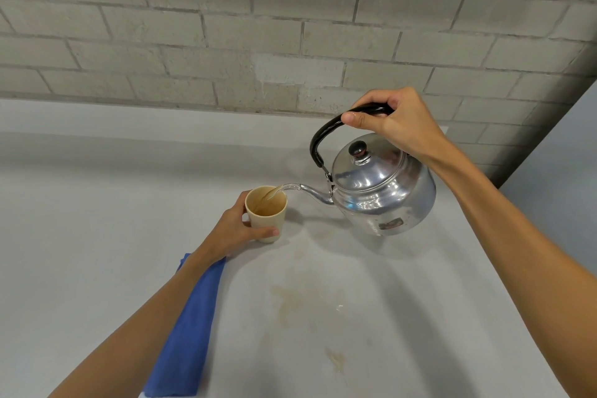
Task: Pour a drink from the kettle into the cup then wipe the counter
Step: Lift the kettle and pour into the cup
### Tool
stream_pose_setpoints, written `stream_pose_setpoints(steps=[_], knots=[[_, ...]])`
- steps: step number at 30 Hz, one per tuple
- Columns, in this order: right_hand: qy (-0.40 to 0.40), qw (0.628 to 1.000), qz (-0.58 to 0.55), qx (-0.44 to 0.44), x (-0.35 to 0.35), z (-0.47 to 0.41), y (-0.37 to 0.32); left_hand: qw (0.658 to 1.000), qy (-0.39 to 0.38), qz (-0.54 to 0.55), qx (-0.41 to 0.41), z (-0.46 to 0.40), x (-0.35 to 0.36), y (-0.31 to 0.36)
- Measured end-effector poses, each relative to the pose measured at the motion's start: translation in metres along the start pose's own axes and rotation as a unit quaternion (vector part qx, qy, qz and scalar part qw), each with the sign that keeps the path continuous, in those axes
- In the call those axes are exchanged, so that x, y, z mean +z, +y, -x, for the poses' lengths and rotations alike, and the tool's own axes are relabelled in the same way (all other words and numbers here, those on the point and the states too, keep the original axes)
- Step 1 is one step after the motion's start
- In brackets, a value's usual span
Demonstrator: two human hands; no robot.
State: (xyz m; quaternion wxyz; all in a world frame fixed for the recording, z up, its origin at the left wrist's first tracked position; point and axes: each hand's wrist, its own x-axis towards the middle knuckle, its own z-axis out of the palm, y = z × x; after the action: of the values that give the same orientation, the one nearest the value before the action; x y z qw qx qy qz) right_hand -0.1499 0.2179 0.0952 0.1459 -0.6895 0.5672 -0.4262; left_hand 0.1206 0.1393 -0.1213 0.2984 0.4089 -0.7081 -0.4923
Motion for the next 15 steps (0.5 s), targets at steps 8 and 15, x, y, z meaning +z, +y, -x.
stream_pose_setpoints(steps=[8,15], knots=[[-0.007,1.0,0.003,0.001,0.0011,-0.0014,-0.0005,1.0,-0.003,-0.004,0.001,0.0004,-0.0001,-0.0008],[-0.011,1.0,0.005,-0.006,0.0008,-0.0019,-0.0002,1.0,0.0,-0.006,0.0,0.0002,0.0,-0.0008]])
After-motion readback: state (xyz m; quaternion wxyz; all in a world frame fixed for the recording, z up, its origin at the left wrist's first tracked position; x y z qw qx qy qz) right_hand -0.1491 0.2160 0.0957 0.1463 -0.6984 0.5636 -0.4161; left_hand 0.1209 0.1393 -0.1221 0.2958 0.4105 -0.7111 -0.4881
